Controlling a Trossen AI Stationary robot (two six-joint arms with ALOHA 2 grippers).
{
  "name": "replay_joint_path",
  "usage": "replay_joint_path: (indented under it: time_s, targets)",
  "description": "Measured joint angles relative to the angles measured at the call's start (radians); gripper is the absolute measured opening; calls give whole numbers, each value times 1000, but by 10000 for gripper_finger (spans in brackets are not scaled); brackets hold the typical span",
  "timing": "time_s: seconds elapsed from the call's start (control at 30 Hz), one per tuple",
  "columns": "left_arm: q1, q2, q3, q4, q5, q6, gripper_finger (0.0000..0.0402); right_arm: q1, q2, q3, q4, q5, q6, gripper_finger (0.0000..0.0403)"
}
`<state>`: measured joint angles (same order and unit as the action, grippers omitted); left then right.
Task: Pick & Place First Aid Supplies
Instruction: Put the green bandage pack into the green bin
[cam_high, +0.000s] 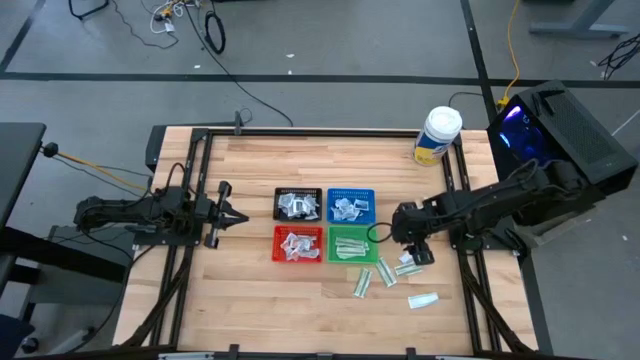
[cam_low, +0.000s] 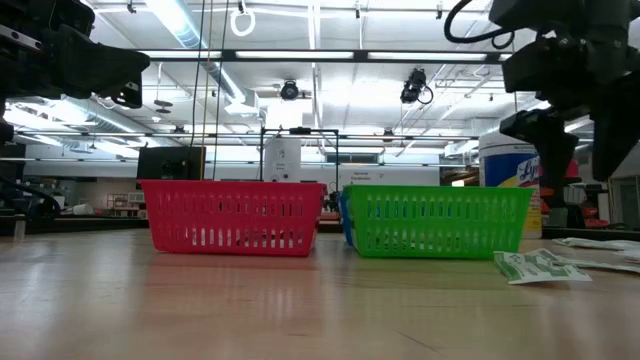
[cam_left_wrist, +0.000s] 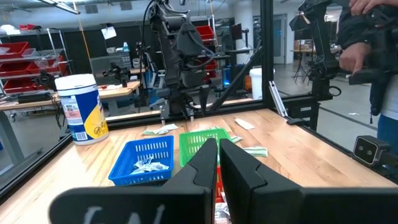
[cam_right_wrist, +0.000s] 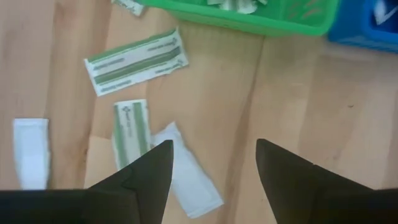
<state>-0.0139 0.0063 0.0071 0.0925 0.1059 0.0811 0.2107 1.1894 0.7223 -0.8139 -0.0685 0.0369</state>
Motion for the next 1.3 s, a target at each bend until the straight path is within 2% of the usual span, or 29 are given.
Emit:
replay_joint_path:
  time_s: [0.2,0.43,0.63,1.03,1.3]
  targets:
    - [0,0,0,0,0,0,25,50,0,0,4,-3,51,251]
    - [0,0,0,0,0,0,25,56,5,0,8,-2,89,268]
    - [0,0,0,0,0,0,25,86,38,0,21,-64,121,270]
    - [0,0,0,0,0,0,25,173,111,0,181,-44,50,270]
    - [0,0,0,0,0,0,25,255,115,-35,243,-19,124,270]
